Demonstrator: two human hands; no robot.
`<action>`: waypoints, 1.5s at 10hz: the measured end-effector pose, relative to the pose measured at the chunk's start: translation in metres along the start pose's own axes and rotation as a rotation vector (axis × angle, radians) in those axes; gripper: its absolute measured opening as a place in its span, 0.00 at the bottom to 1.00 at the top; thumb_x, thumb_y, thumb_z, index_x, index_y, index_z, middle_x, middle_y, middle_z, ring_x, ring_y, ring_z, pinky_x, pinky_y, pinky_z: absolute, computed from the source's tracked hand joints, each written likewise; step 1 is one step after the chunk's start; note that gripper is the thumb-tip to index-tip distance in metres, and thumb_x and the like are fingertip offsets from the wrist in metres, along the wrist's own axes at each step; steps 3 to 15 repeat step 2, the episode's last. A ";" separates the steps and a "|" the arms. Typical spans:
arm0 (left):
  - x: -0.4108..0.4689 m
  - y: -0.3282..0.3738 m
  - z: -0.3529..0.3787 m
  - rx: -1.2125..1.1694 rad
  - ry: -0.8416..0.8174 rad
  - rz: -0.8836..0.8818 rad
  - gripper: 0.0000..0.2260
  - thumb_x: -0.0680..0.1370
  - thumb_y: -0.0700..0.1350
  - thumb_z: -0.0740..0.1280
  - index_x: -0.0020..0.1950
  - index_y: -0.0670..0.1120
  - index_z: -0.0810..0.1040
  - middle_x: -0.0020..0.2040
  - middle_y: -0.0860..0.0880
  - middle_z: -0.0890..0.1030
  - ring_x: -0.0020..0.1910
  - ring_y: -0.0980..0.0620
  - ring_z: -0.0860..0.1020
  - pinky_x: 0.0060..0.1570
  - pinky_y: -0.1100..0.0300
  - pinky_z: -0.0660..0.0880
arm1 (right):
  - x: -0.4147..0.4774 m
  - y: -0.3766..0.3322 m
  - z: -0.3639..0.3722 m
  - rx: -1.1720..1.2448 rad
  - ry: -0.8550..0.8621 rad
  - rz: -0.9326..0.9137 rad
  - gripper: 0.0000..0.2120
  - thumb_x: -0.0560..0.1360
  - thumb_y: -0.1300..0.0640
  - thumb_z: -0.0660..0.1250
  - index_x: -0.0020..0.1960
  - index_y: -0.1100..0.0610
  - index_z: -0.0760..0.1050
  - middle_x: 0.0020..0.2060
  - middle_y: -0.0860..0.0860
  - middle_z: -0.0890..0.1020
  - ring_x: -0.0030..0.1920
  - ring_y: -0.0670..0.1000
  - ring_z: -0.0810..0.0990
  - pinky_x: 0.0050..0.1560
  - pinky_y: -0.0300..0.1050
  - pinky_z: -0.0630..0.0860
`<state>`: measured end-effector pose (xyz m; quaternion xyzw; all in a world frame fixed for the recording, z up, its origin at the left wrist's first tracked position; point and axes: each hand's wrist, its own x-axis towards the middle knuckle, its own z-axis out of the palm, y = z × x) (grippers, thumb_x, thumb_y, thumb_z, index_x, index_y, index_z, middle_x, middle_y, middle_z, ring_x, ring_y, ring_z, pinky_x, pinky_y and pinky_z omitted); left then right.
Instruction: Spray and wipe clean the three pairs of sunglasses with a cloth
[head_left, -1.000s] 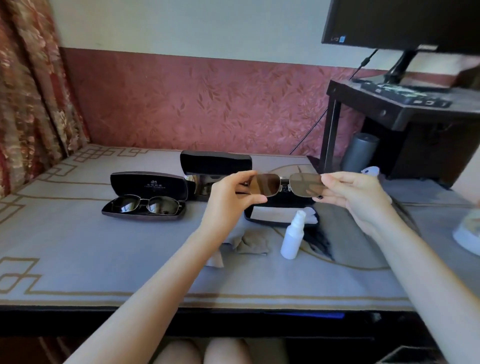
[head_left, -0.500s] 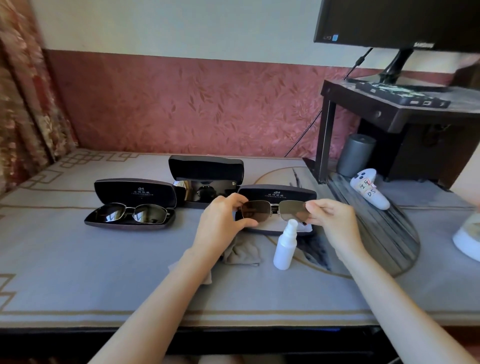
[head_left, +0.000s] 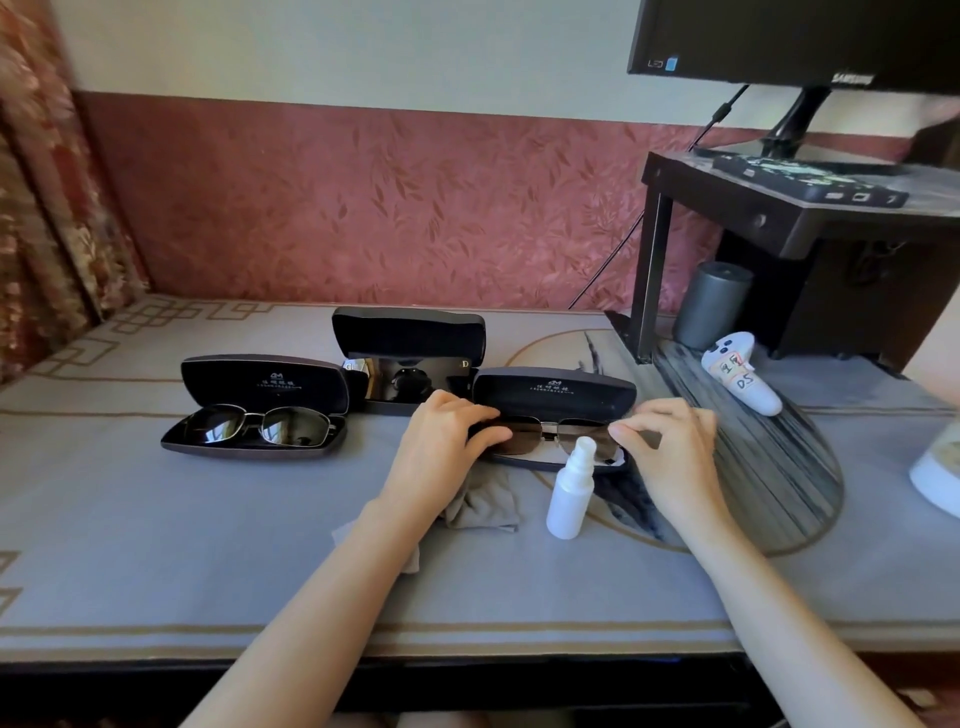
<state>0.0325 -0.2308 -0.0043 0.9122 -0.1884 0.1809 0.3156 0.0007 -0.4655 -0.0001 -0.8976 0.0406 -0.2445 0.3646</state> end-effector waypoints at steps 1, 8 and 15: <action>0.001 -0.002 0.001 0.004 0.006 0.005 0.16 0.78 0.51 0.67 0.61 0.44 0.81 0.55 0.47 0.83 0.60 0.49 0.73 0.57 0.65 0.64 | 0.000 0.001 -0.001 0.020 -0.053 0.020 0.07 0.75 0.61 0.70 0.40 0.56 0.84 0.43 0.47 0.79 0.55 0.53 0.65 0.49 0.36 0.57; 0.003 -0.003 -0.001 -0.021 0.017 -0.009 0.15 0.79 0.50 0.66 0.60 0.44 0.81 0.55 0.47 0.83 0.60 0.48 0.73 0.56 0.66 0.63 | 0.001 0.001 -0.002 0.084 -0.033 0.030 0.05 0.75 0.60 0.70 0.46 0.53 0.84 0.43 0.45 0.80 0.57 0.54 0.68 0.51 0.38 0.61; 0.003 -0.003 -0.001 -0.021 0.017 -0.009 0.15 0.79 0.50 0.66 0.60 0.44 0.81 0.55 0.47 0.83 0.60 0.48 0.73 0.56 0.66 0.63 | 0.001 0.001 -0.002 0.084 -0.033 0.030 0.05 0.75 0.60 0.70 0.46 0.53 0.84 0.43 0.45 0.80 0.57 0.54 0.68 0.51 0.38 0.61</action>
